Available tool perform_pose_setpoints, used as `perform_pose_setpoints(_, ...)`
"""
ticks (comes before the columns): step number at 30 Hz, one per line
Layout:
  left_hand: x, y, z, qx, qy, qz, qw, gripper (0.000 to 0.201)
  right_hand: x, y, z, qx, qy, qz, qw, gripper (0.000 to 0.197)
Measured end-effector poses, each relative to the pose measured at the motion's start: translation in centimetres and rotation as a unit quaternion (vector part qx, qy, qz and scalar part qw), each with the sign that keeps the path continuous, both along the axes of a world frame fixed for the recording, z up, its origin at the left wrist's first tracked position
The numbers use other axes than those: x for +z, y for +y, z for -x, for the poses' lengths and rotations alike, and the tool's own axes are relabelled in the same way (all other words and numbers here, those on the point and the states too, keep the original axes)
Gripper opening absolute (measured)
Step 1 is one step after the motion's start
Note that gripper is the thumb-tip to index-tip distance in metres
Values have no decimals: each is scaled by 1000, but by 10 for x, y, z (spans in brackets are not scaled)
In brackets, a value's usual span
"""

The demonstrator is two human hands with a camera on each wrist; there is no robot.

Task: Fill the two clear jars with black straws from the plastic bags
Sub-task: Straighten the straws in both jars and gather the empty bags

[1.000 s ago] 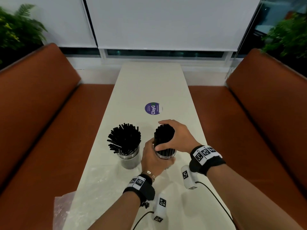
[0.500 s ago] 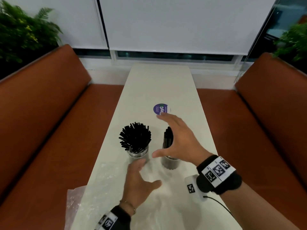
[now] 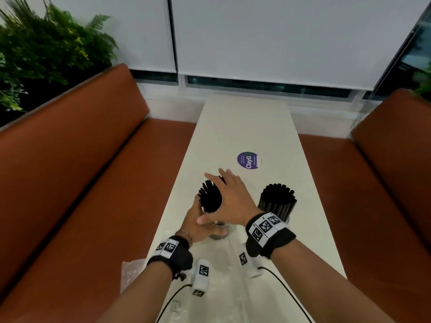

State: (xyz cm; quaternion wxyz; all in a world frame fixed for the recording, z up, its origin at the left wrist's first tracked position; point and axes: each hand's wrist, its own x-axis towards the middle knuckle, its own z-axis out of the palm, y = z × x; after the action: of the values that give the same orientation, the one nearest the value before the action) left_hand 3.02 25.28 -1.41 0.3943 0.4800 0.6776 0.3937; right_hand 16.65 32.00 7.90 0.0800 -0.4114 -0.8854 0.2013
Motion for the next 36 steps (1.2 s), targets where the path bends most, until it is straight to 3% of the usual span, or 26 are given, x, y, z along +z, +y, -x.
perform_pose_setpoints(4,-1,4,-5,4,6,-30,1000,84,-14,-4,14,-82,78,-54,992,77)
perform_pose_setpoints(8,-3,5,-16,50,6,-17,999,99,-18,-5,34,-169,144,-70,973,36)
perform_pose_setpoints(11,0,5,-27,76,57,-1,995,90,-19,2,48,-249,193,-79,946,16)
perform_pose_setpoints(14,11,3,-35,97,77,-8,992,96,-20,14,56,-294,218,-93,926,30)
perform_pose_setpoints(16,12,4,-36,106,79,-3,991,93,-21,18,60,-288,205,-111,929,47)
perform_pose_setpoints(19,13,5,-37,109,78,14,991,67,-19,15,62,-274,167,-146,936,67)
perform_pose_setpoints(22,7,1,-37,115,99,6,988,61,-17,11,60,-258,135,-145,946,69)
perform_pose_setpoints(27,-2,6,-37,122,73,14,990,73,-16,19,62,-264,103,-180,942,70)
perform_pose_setpoints(31,0,15,-32,112,80,55,989,57,-11,19,69,-261,72,-213,939,62)
perform_pose_setpoints(34,0,19,-29,106,84,66,989,52,-6,17,69,-259,60,-197,944,64)
perform_pose_setpoints(36,0,18,-29,106,79,59,989,62,-2,18,66,-256,55,-164,951,68)
